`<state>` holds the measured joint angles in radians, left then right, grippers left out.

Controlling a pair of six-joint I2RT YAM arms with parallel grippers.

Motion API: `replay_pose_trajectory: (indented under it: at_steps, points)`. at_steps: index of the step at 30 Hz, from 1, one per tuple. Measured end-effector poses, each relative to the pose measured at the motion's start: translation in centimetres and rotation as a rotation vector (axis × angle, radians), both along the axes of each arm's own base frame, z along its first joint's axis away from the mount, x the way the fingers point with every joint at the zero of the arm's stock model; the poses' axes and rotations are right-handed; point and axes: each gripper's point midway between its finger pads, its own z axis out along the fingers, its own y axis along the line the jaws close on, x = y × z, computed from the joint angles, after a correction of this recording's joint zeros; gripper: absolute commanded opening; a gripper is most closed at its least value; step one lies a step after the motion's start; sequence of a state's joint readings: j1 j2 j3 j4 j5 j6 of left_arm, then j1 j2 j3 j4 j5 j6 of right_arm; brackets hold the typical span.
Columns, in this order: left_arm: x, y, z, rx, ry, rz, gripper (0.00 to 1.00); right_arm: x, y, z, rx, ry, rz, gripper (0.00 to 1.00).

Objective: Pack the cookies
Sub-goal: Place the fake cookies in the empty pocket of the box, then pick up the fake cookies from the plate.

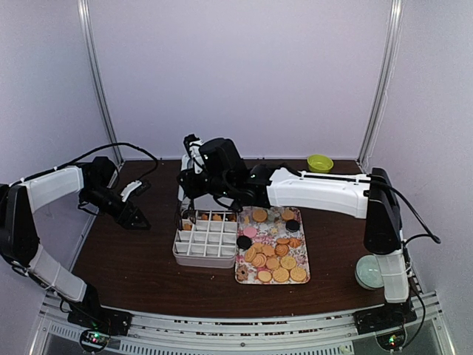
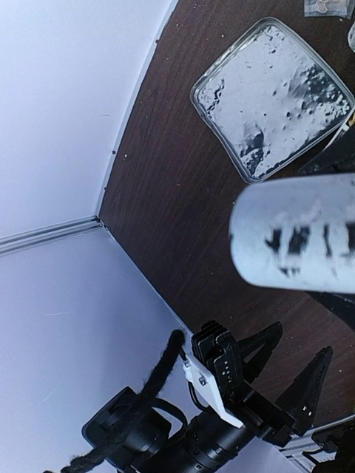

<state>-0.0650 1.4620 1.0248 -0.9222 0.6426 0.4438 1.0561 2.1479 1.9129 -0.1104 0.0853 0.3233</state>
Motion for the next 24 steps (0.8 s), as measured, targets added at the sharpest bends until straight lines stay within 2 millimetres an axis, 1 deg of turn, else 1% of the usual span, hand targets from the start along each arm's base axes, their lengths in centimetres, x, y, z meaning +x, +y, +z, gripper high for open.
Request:
replay_pose_trajectory:
  at_steps: [5,7,9,12,16,18,20,21,22,24]
  points:
    - [-0.1,0.0,0.2,0.000,-0.006,0.000,0.71,-0.2,-0.5,-0.8,-0.018,0.003,0.000,0.34]
    - [-0.1,0.0,0.2,-0.001,-0.005,0.000,0.71,-0.6,-1.4,-0.9,-0.029,0.004,-0.006,0.34]
    - [-0.1,0.0,0.2,-0.001,-0.003,0.000,0.71,-1.2,-2.9,-0.5,-0.037,0.001,-0.019,0.34]
    - [-0.2,0.0,0.2,-0.002,-0.001,0.000,0.71,-2.1,-5.9,0.8,-0.036,-0.011,-0.048,0.35]
    - [-0.3,0.0,0.2,-0.004,0.004,0.000,0.71,-3.8,-11.3,3.2,-0.005,-0.037,-0.109,0.35]
    - [-0.3,-0.1,0.2,-0.005,0.006,-0.001,0.71,-4.8,-13.8,3.9,0.018,-0.042,-0.141,0.35]
    - [-0.3,-0.1,0.2,-0.007,0.006,-0.001,0.71,-5.7,-16.3,3.6,0.027,-0.033,-0.176,0.35]
    - [-0.3,-0.1,0.3,-0.008,0.006,-0.001,0.71,-6.1,-17.2,3.3,0.026,-0.028,-0.185,0.35]
    - [-0.3,-0.1,0.3,-0.008,0.006,-0.001,0.71,-6.6,-18.6,2.5,0.015,-0.017,-0.202,0.36]
    - [-0.3,-0.1,0.3,-0.008,0.007,-0.002,0.71,-7.6,-20.5,1.1,-0.007,0.005,-0.226,0.36]
